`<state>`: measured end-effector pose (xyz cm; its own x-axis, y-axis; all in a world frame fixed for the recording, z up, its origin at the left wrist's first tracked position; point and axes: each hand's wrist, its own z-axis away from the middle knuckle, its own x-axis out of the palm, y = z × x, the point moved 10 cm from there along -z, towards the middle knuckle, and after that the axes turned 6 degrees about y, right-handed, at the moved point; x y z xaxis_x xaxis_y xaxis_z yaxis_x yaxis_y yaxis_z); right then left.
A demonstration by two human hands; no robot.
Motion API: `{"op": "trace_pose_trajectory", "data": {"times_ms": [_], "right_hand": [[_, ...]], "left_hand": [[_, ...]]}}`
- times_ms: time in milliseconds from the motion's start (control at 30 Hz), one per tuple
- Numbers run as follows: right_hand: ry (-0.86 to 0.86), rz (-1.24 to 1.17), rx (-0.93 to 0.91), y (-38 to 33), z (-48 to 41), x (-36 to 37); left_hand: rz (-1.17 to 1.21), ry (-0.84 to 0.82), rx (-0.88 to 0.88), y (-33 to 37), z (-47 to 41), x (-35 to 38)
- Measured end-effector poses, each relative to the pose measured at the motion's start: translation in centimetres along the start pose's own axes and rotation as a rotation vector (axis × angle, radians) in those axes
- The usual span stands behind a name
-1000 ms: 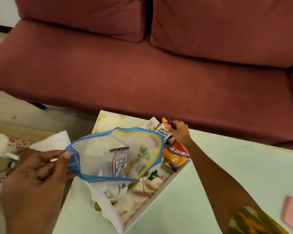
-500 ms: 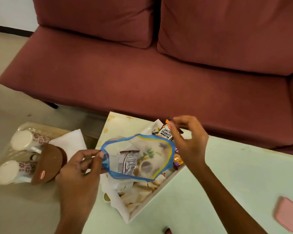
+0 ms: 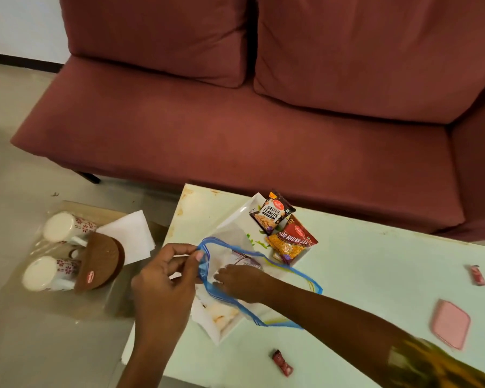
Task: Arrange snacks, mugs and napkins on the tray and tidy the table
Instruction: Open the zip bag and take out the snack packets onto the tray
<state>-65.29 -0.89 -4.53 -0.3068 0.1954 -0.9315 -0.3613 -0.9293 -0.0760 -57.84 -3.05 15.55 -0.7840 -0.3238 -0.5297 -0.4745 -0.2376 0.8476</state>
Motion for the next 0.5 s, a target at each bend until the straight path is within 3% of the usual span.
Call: {"op": "trace_pose_trajectory", "data": {"times_ms": [133,200,267,367,500], "right_hand": [[0.080,0.072,-0.022,-1.5,-0.2,0.3],[0.008,0.043,-0.014,-1.6,0.2,0.5],[0.054,0.083,0.026,-0.9,0.3,-0.8],[0.011,-0.140,0.099,0.0,0.2,-1.2],[0.144,-0.415,0.358,1.3,2.3,-4.1]], "left_hand": [[0.029,0.019,0.007,0.4,0.4,-1.0],[0.014,0.042,0.009,0.3,0.4,-1.5],[-0.019,0.051,0.012,-0.1,0.4,-1.8],[-0.057,0.037,0.017,-0.3,0.6,-1.5],[-0.128,0.048,0.045,0.0,0.4,-0.8]]}}
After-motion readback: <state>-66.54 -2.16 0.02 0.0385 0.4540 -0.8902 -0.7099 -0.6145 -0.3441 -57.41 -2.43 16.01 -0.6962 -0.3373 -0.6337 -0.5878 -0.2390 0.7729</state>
